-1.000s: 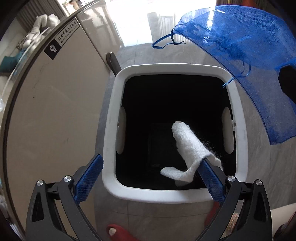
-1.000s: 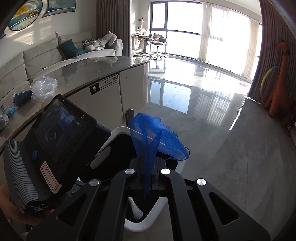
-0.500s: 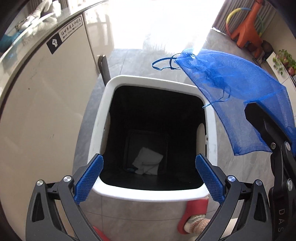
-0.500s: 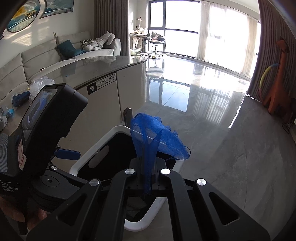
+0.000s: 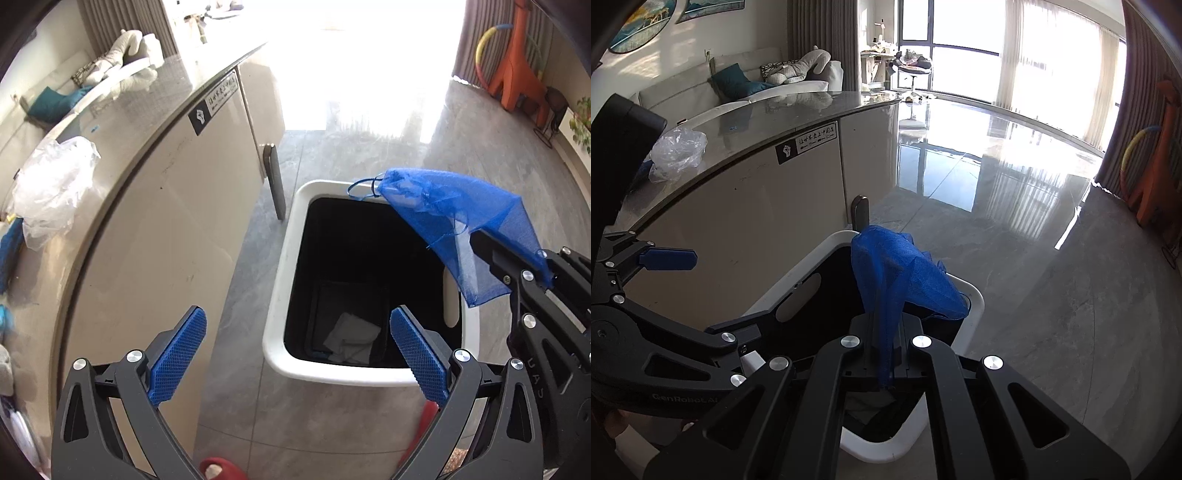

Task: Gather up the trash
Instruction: 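Lower the blue mesh bag into the bin and open the right gripper, then move both grippers back over the table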

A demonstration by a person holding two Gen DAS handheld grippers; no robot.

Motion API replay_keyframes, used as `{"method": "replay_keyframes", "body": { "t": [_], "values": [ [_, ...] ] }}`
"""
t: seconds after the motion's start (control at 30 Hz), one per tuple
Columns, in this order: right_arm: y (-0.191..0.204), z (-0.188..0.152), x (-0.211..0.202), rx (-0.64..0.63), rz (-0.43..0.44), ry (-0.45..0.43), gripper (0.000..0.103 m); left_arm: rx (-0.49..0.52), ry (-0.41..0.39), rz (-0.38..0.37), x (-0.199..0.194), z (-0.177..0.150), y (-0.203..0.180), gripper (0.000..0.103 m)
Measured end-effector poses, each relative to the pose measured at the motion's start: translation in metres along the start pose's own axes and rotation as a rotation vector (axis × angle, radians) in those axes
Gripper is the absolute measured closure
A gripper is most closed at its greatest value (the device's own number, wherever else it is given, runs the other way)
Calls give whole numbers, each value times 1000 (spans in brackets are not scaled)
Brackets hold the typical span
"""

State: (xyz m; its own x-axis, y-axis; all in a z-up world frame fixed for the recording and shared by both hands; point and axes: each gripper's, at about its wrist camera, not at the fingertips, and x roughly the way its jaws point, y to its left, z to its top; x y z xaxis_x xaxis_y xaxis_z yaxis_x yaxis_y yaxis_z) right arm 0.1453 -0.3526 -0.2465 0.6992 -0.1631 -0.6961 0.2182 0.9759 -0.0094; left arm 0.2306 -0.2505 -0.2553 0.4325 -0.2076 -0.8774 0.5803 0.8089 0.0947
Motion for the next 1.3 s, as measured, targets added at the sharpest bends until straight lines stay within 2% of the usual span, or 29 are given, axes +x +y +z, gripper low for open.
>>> {"method": "replay_keyframes", "body": {
  "t": [0.57,0.6,0.63,0.67,0.7,0.77,0.9,1.07,1.3],
  "values": [
    [12,-4,13,-38,16,32,99,-76,-106,43,-26,4,20,5],
    [11,-4,13,-37,11,34,92,-76,-110,49,-26,4,20,5],
    [11,-5,15,-38,9,42,79,-76,-114,58,-27,4,21,5],
    [10,-5,16,-41,9,53,38,-76,-117,65,-28,4,21,5],
    [12,-5,17,-44,-6,49,5,-75,-121,71,-29,4,21,5],
    [14,-7,14,-55,-44,10,4,-73,-129,78,-30,5,21,5],
    [15,-7,16,-82,-60,24,4,-66,-139,84,-33,4,21,5],
    [10,-8,21,-44,-35,63,4,-58,-147,86,-35,3,19,5],
    [13,0,11,-34,-40,16,4,-81,-169,89,-44,0,25,5]
  ]
}}
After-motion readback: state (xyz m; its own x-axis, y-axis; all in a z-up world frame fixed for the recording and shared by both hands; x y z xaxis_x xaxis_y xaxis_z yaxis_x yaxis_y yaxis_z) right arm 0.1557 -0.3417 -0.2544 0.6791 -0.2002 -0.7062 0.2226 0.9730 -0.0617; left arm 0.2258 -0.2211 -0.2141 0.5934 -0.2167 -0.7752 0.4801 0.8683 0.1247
